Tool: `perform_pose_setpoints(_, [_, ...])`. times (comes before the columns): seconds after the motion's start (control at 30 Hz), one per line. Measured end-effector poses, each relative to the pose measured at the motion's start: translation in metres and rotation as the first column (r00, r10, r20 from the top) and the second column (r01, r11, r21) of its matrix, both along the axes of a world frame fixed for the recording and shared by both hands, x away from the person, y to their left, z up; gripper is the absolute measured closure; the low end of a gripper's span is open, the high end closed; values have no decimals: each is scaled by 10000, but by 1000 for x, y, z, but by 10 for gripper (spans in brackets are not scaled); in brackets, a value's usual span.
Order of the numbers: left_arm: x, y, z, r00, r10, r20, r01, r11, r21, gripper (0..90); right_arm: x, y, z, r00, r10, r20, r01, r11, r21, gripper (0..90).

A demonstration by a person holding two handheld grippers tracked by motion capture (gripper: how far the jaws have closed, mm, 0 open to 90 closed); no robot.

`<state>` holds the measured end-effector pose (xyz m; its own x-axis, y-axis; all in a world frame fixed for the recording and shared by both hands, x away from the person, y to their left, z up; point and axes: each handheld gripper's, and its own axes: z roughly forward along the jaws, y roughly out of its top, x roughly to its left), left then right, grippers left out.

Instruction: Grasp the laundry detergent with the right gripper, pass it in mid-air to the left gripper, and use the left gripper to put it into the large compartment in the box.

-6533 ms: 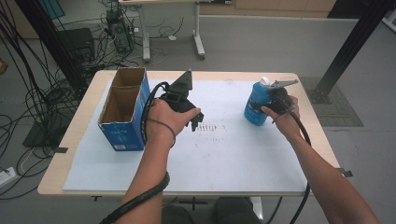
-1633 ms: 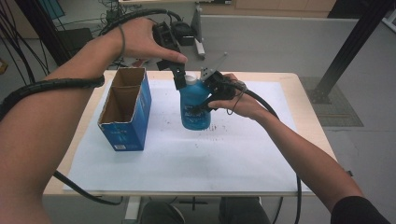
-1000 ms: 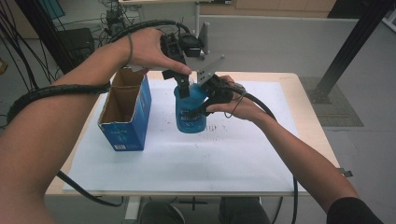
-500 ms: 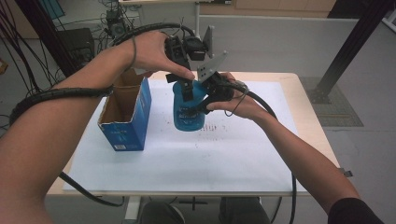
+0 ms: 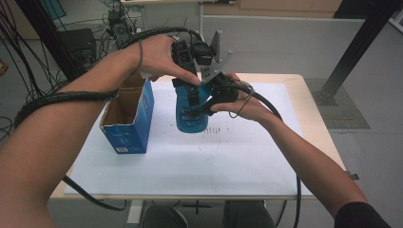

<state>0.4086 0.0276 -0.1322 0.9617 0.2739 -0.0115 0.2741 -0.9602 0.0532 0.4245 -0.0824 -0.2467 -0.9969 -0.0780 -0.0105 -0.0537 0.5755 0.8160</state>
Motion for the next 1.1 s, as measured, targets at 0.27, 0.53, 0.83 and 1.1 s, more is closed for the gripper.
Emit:
perform_pose_setpoints(0.27, [0, -2, -6, 9999, -100, -64, 99, 9999, -62, 57, 1, 1, 1, 9997, 96, 209, -99, 9999, 130, 443])
perform_pose_setpoints(0.53, [0, -3, -7, 9998, -206, 3, 206, 9997, -89, 59, 0, 1, 3, 9998, 55, 180, -57, 9999, 138, 443])
perform_pose_setpoints(0.83, [-1, -3, -8, 9998, -198, 38, 198, 9997, -112, 60, -2, 0, 4, 9996, 121, 250, -124, 9998, 149, 442])
perform_pose_setpoints(1.1, [-2, -4, -7, 9998, -191, 81, 192, 9998, -106, 61, -3, 0, 4, 9996, 103, 268, -106, 9999, 116, 442])
